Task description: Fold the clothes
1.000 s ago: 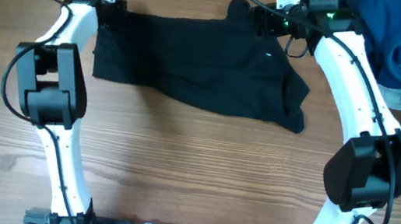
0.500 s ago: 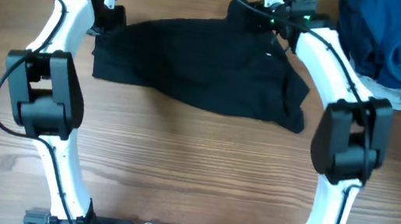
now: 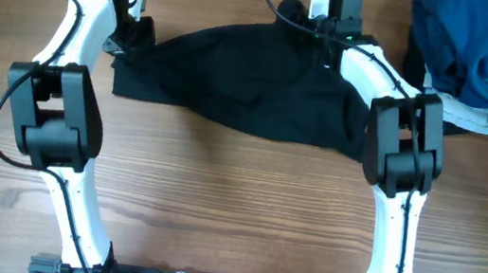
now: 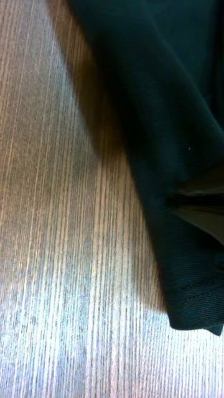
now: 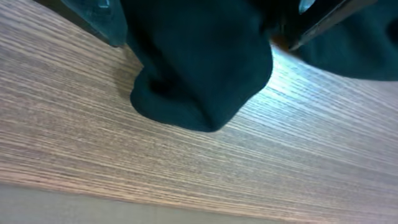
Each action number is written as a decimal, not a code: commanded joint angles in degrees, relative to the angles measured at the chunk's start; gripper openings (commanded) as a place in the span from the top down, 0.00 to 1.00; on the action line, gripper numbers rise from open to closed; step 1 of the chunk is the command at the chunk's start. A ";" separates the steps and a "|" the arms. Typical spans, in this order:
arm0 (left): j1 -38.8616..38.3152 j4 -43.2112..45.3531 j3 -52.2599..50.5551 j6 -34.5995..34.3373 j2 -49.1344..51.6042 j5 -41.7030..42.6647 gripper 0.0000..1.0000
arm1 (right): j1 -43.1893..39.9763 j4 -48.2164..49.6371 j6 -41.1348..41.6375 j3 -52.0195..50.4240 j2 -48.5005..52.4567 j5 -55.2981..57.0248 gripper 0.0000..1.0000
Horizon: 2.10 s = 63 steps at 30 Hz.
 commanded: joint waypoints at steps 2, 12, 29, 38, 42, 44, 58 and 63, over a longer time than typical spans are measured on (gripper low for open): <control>-0.11 -0.07 -0.35 -0.81 -2.03 0.48 0.96 | 0.37 2.80 4.46 0.50 2.89 -0.87 0.32; 0.28 1.09 -0.35 -0.79 -2.10 0.42 0.96 | -1.03 -1.95 8.37 0.79 -2.80 1.07 0.90; 0.28 -2.25 -0.31 1.33 -9.92 -4.11 0.96 | -3.26 -55.87 1.38 0.74 -25.33 5.16 0.96; 0.04 -5.57 -0.39 2.45 -4.57 -3.80 0.96 | -6.91 -62.23 5.31 -5.16 -25.33 6.19 0.92; 0.04 -8.13 -0.39 2.45 -3.48 -3.80 0.86 | -6.93 -65.88 5.27 -8.04 -25.33 6.40 0.30; 0.07 -10.36 -0.39 2.45 -3.48 -3.80 0.35 | -6.97 -66.05 5.31 -8.04 -25.33 6.49 0.27; 3.43 -11.89 -0.39 12.83 0.26 9.51 0.17 | -6.97 -61.51 3.30 -8.04 -25.33 6.45 0.27; 3.23 -12.22 -0.87 15.52 2.84 15.06 0.28 | -6.97 -61.22 3.34 -8.04 -25.33 6.36 0.27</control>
